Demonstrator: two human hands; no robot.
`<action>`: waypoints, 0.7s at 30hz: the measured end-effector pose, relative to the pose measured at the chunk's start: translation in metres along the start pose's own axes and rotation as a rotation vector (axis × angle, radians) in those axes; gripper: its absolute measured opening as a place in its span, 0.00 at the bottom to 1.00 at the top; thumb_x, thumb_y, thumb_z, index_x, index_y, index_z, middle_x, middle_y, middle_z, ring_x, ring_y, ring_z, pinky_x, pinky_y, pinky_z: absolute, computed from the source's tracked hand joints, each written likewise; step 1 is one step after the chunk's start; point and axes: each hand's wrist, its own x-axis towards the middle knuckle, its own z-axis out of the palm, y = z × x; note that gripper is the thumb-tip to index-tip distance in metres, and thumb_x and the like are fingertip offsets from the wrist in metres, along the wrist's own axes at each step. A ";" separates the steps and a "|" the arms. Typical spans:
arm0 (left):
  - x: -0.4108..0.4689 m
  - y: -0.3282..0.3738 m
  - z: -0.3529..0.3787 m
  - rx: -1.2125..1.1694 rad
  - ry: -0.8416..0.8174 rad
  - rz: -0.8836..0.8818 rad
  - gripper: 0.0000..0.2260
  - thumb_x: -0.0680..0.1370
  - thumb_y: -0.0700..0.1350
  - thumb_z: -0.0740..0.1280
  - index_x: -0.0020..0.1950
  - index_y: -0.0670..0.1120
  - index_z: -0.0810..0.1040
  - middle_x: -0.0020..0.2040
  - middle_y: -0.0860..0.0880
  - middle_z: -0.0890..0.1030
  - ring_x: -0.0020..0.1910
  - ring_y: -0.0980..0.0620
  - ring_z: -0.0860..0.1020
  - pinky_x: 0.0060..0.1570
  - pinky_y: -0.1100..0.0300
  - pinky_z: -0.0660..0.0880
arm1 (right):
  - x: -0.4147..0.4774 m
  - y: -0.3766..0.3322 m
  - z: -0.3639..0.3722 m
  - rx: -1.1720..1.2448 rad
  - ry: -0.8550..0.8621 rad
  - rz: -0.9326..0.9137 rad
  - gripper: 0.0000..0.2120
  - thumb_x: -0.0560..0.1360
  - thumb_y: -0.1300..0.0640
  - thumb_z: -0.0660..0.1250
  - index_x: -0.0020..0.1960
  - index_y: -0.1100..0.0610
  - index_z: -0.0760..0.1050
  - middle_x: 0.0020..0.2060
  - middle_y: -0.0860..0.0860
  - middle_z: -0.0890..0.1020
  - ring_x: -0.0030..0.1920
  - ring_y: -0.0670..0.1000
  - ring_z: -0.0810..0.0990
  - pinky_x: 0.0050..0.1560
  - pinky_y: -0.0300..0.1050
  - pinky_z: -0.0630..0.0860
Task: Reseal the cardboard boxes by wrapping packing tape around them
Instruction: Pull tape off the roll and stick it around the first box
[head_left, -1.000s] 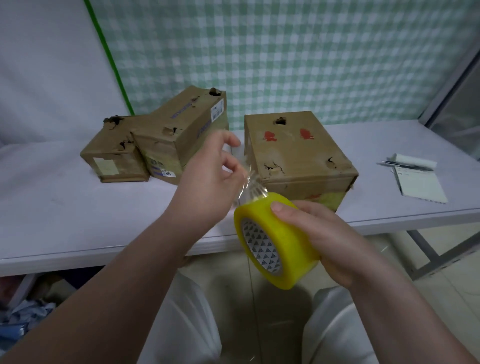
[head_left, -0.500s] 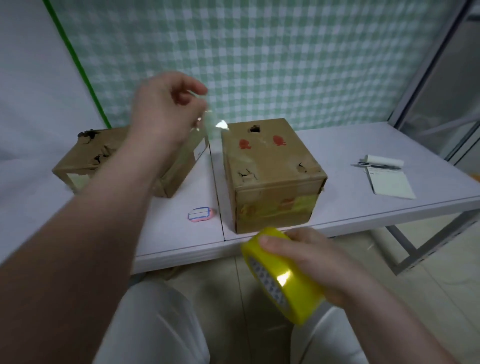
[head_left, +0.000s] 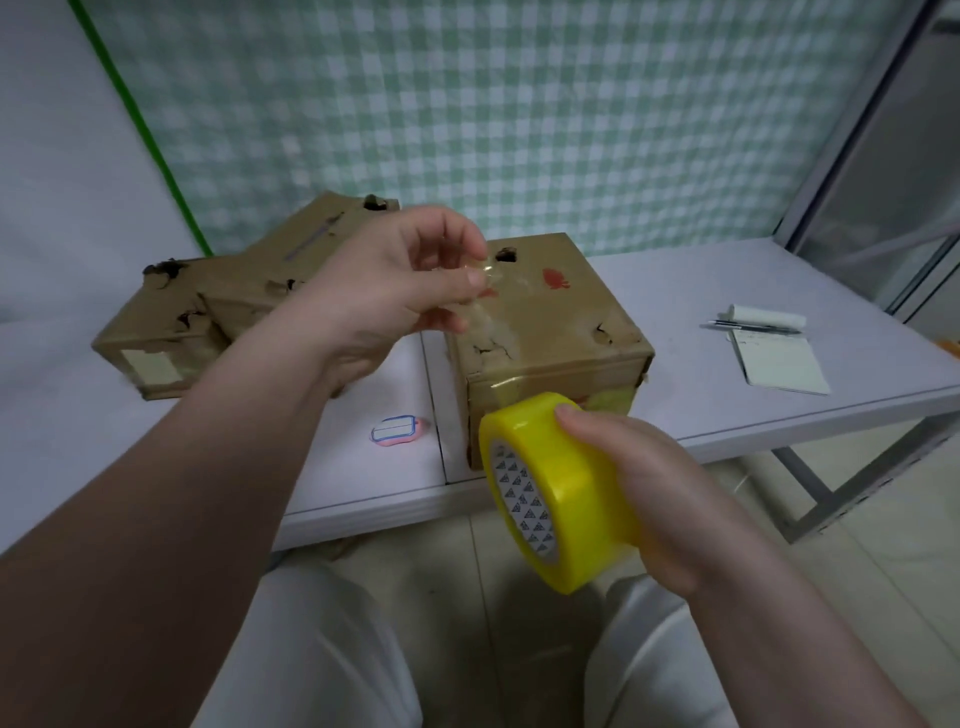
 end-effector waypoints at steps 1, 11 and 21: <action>-0.002 0.003 0.000 -0.024 -0.019 -0.004 0.09 0.75 0.31 0.66 0.44 0.45 0.75 0.37 0.51 0.75 0.37 0.57 0.81 0.33 0.63 0.77 | 0.001 0.000 0.000 0.017 -0.001 0.001 0.36 0.54 0.36 0.69 0.59 0.49 0.76 0.54 0.52 0.82 0.51 0.54 0.82 0.47 0.51 0.80; -0.033 0.013 0.021 -0.436 -0.258 -0.136 0.10 0.68 0.33 0.68 0.45 0.45 0.76 0.34 0.51 0.77 0.33 0.56 0.80 0.28 0.67 0.74 | 0.010 0.006 0.003 0.045 -0.020 -0.021 0.25 0.67 0.39 0.68 0.60 0.50 0.77 0.56 0.53 0.81 0.55 0.55 0.81 0.55 0.55 0.77; -0.057 -0.004 0.043 0.123 -0.189 -0.090 0.13 0.72 0.31 0.71 0.45 0.48 0.75 0.36 0.51 0.79 0.31 0.52 0.80 0.35 0.56 0.78 | 0.007 0.000 0.012 0.141 -0.191 -0.025 0.32 0.74 0.31 0.51 0.57 0.53 0.81 0.48 0.54 0.85 0.46 0.49 0.84 0.39 0.41 0.75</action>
